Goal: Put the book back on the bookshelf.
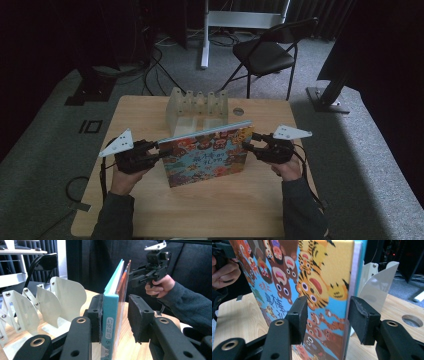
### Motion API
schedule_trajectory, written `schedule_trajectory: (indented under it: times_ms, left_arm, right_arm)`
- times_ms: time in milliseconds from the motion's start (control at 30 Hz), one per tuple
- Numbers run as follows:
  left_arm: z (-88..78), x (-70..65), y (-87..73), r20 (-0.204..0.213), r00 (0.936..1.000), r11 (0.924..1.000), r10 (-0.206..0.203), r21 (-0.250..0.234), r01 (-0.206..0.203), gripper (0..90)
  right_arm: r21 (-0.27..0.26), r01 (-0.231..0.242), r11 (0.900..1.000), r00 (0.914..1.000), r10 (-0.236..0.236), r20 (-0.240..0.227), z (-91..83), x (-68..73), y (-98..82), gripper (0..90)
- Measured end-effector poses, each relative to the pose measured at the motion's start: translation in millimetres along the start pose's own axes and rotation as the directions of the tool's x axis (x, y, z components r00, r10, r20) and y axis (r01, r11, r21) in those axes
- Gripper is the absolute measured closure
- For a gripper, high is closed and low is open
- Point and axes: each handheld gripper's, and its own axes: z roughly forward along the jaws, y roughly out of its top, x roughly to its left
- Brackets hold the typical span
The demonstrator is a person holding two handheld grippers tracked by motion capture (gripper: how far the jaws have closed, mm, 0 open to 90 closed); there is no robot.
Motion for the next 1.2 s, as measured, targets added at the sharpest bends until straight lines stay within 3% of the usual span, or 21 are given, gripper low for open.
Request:
schedule_trajectory:
  times_ms: [300, 867, 1033, 1200]
  left_arm:
    - [18.3, -7.4, -5.7, 0.001, 0.9988, 0.9951, 0.050, 0.085, -0.050, 69.6]
    - [21.3, -5.1, -10.8, 0.028, 0.9993, 0.9990, 0.025, 0.037, -0.026, 72.2]
    - [21.2, -5.9, -12.2, 0.042, 0.9986, 0.9990, 0.032, 0.030, -0.034, 77.3]
    - [21.3, -6.1, -16.6, 0.037, 0.9993, 1.0000, 0.005, 0.001, -0.005, 80.0]
  right_arm:
    - [0.021, -0.017, 1.000, 0.9994, 0.016, 0.030, -2.4, -5.3, -8.1, 47.0]
    - [0.038, -0.038, 0.999, 0.9981, 0.036, 0.051, -8.7, -11.1, -19.4, 45.9]
    - [0.044, -0.046, 0.998, 0.9974, 0.044, 0.058, -11.1, -12.6, -23.3, 45.8]
    - [0.054, -0.053, 0.997, 0.9965, 0.049, 0.068, -14.0, -14.4, -27.6, 45.8]
